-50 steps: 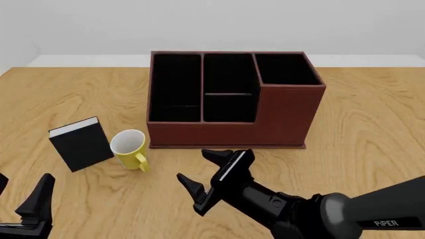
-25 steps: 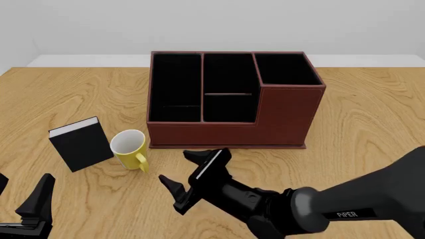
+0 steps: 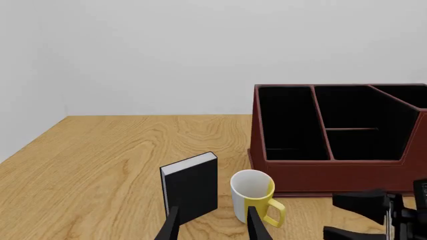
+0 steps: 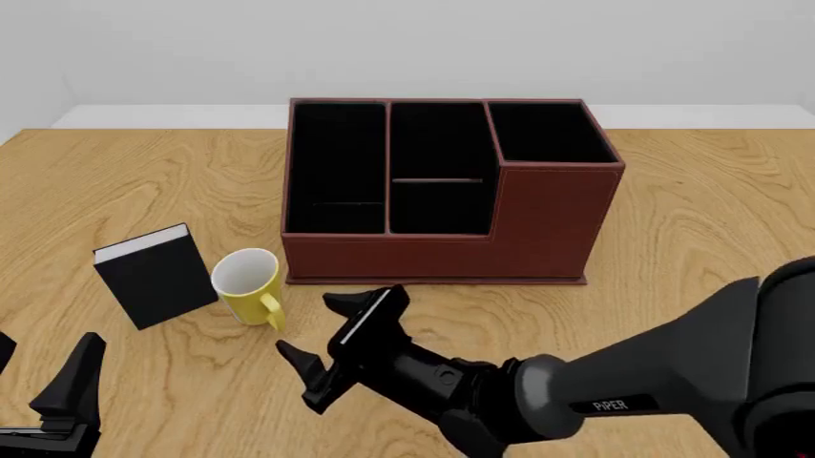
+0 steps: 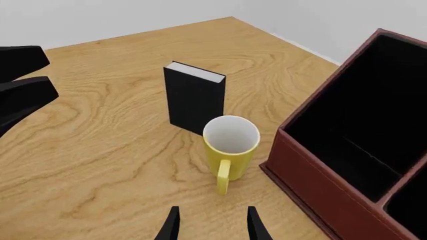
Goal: Pick up the yellow and white mug and place it to the right of the caddy.
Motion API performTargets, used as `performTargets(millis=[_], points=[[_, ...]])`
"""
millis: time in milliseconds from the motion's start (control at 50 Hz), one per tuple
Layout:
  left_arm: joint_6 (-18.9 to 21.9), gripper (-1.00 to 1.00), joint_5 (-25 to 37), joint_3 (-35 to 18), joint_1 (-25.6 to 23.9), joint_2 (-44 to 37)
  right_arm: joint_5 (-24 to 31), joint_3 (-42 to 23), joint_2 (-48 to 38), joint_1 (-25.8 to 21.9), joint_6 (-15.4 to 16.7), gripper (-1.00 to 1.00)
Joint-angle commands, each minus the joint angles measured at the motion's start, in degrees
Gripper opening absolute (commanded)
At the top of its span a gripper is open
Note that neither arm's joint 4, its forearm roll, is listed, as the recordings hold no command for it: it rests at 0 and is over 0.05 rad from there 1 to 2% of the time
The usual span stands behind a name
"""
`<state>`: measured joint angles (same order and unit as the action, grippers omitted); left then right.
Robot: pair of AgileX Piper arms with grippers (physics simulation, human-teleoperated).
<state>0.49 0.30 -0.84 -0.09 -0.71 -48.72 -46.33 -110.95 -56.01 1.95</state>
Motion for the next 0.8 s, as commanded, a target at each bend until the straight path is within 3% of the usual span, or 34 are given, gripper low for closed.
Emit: performTargets(millis=[20,400,460,800], points=[[0.00,1.00,0.00,0.00,0.00,0.00,0.72,-2.95,-2.82,-0.85,0.00,1.00],[0.00,1.00,0.00,0.00,0.00,0.00,1.64,-5.83,-5.21,0.42,0.31,1.00],[0.00,1.00,0.00,0.00,0.00,0.00,1.82,-5.80,-5.08,1.21,-1.09,1.00],[0.00,1.00,0.00,0.00,0.00,0.00,2.99,-9.75,-8.56,-0.96,-0.47,1.00]])
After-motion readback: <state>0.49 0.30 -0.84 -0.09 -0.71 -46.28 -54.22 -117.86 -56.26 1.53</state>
